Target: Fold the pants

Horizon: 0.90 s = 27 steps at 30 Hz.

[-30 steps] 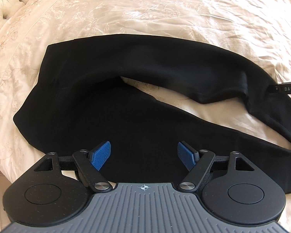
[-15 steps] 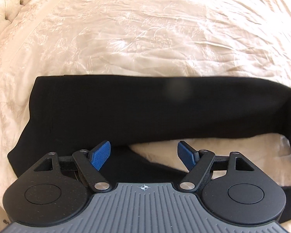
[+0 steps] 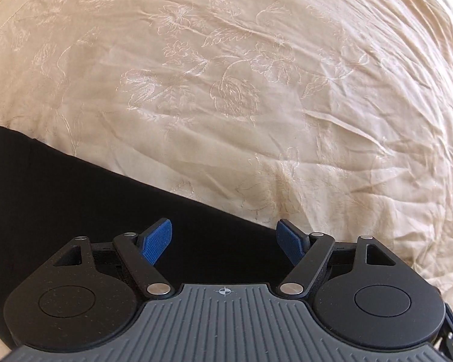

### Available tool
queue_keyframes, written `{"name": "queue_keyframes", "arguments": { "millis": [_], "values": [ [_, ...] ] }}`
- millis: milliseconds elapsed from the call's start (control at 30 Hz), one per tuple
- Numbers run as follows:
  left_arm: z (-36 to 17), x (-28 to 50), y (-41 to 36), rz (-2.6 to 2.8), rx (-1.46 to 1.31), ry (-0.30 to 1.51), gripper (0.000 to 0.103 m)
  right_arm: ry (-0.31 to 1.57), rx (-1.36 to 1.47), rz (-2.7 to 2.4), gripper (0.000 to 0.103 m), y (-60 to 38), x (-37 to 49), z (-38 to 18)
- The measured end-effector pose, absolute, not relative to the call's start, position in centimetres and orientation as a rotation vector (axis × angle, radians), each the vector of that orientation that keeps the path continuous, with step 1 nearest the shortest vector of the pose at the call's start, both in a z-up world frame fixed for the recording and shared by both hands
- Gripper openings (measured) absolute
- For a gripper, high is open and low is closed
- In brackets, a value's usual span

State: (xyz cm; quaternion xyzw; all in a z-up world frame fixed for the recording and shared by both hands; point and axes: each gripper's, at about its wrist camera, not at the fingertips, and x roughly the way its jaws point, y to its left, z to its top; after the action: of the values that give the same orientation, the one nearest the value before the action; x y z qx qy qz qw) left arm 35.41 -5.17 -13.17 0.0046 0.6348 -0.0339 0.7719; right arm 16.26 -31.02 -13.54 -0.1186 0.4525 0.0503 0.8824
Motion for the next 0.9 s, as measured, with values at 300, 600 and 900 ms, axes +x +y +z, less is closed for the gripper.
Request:
{"name": "queue_keyframes", "arguments": {
  "millis": [300,600,900],
  "values": [
    [-15.5,36.4,-5.0,-0.024,0.088,1.485,0.075,1.012,-0.209,0.153,0.002,-29.0,11.4,-14.1],
    [-14.6,33.8,-1.8,-0.062,-0.072,1.47,0.01,1.013,-0.12,0.058,0.002,-28.8,10.8,-13.9],
    [-4.8,22.0,1.8,-0.134,-0.014,1.1,0.01,0.831,-0.172,-0.009,0.002,-27.3,8.7,-8.5]
  ]
}}
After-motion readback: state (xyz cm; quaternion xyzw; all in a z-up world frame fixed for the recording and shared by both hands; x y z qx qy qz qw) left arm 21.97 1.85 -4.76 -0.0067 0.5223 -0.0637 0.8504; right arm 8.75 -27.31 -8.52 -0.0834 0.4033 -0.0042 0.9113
